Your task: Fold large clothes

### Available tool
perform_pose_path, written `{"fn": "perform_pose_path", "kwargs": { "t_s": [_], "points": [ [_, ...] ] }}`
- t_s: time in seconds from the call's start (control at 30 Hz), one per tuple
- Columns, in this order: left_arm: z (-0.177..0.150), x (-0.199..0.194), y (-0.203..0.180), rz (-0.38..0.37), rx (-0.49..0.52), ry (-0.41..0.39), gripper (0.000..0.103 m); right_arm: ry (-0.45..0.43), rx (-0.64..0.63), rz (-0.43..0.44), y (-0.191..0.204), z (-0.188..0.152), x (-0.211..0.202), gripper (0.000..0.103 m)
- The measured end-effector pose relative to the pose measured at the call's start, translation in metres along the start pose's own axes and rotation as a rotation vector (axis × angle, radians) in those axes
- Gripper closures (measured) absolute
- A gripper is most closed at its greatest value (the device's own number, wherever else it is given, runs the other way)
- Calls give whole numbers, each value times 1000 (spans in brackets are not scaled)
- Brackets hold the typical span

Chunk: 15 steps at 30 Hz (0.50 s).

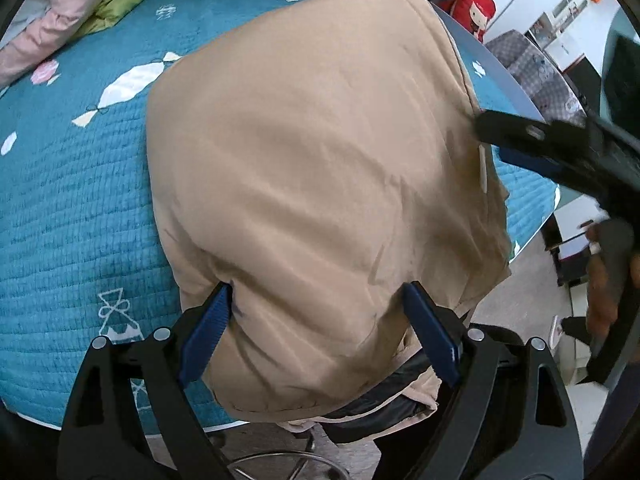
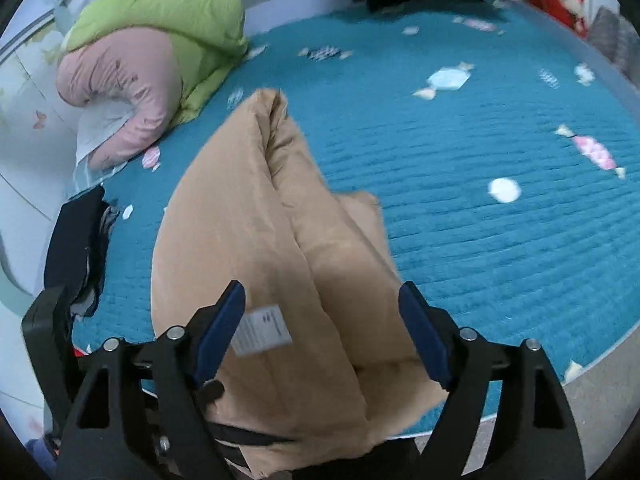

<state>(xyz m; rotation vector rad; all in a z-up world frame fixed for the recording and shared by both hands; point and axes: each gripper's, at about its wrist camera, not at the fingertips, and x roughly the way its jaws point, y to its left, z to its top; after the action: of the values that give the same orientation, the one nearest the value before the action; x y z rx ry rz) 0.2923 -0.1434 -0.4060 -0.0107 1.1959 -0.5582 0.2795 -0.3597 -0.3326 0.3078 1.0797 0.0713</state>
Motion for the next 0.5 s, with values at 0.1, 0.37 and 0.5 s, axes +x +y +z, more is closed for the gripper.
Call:
{"fn": "perform_pose_path", "kwargs": {
  "t_s": [0.1, 0.37, 0.5],
  "points": [
    [0, 2, -5, 7, 18, 3, 17, 91, -30, 9, -7, 6, 24, 22],
    [7, -12, 8, -128, -19, -12, 17, 342, 177, 234, -73, 0, 85, 15],
    [12, -23, 51, -199, -196, -45, 15, 361, 271, 367, -91, -16, 101, 13]
  ]
}}
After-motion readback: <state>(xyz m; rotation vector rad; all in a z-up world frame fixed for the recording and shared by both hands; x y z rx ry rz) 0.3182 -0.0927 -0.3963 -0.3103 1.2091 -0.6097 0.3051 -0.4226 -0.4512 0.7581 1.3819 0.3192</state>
